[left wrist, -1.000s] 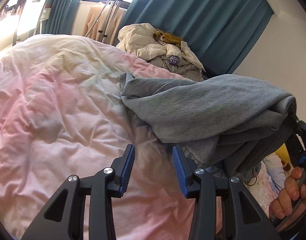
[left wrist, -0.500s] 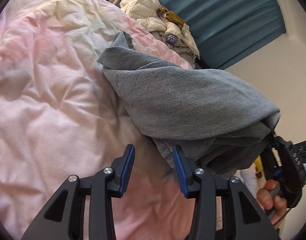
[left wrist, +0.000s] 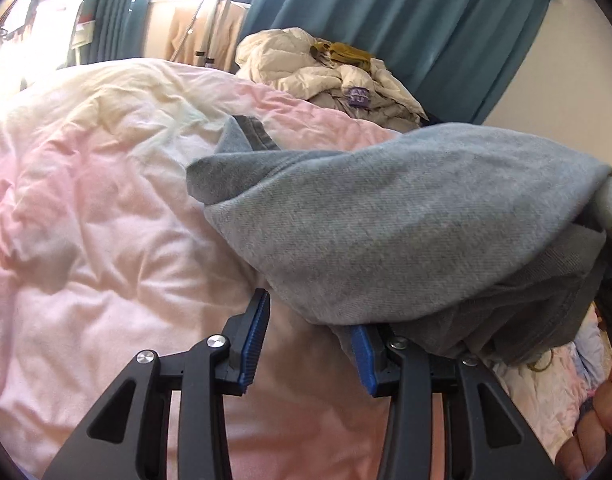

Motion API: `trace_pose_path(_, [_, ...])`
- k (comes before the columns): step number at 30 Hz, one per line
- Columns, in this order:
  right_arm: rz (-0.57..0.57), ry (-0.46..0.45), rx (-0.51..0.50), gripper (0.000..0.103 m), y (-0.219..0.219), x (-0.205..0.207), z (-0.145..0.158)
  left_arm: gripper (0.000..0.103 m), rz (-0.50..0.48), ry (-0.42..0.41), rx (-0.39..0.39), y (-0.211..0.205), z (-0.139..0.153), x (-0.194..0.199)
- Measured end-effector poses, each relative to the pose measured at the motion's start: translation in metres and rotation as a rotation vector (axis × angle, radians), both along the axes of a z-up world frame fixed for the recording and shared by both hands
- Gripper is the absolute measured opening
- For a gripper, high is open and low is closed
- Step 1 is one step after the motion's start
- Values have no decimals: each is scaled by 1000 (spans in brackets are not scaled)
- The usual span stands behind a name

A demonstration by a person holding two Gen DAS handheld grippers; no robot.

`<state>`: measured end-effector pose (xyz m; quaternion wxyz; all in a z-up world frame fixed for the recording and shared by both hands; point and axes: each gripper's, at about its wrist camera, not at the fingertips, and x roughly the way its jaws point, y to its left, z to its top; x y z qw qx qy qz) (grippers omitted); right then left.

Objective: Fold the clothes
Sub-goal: 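Grasp the grey fabric with the left gripper while the right gripper holds the leg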

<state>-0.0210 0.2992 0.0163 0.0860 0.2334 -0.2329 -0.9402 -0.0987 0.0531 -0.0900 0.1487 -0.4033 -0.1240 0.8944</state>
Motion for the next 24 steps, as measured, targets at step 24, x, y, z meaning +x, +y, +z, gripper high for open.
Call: trace_pose_path(24, [94, 53, 43, 10, -26, -1, -2, 5, 260, 69, 43, -22, 144, -155])
